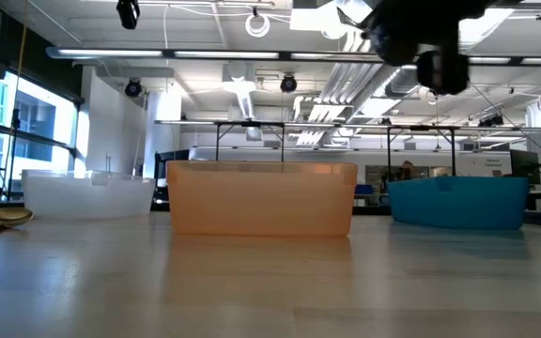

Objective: Sort silverware by color (type)
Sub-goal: Put the right black spoon into the white bin

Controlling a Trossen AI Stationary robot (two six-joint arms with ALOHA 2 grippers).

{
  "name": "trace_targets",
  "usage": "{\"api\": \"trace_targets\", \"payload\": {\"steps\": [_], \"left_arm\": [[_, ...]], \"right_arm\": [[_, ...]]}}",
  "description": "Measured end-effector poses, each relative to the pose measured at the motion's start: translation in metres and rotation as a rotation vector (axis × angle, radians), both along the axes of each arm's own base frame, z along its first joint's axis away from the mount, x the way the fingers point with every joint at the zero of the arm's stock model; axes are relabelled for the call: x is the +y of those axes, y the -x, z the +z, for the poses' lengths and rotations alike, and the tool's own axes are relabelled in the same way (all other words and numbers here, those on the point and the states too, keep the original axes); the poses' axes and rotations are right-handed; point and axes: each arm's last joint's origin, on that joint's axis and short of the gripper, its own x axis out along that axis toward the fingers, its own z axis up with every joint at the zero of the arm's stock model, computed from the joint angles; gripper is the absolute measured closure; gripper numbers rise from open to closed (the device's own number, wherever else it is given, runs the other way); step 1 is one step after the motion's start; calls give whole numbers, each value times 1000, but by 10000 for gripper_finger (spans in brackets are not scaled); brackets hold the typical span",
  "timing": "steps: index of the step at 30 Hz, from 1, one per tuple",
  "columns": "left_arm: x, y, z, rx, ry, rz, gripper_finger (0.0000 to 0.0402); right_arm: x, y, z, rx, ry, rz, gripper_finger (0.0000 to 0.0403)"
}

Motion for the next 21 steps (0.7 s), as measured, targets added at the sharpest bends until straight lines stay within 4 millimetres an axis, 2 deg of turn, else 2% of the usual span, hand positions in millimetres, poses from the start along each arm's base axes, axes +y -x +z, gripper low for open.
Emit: {"api": "trace_targets", "payload": {"steps": [6,13,17,21], "left_arm": [[1,-3,-1,6,0,-7,257],[3,-25,-9,52,-67,-67,257],[5,-39,-11,35,-116,-103,257],[5,-43,-9,4,-193,-108,257]], "right_arm": [[-29,-15,14,-110,197,-21,403],[-55,-30,54,-200,422,-6,403],[-70,-34,71,-152,493,23,403],[-84,-34,86,-124,592,75,403]]}}
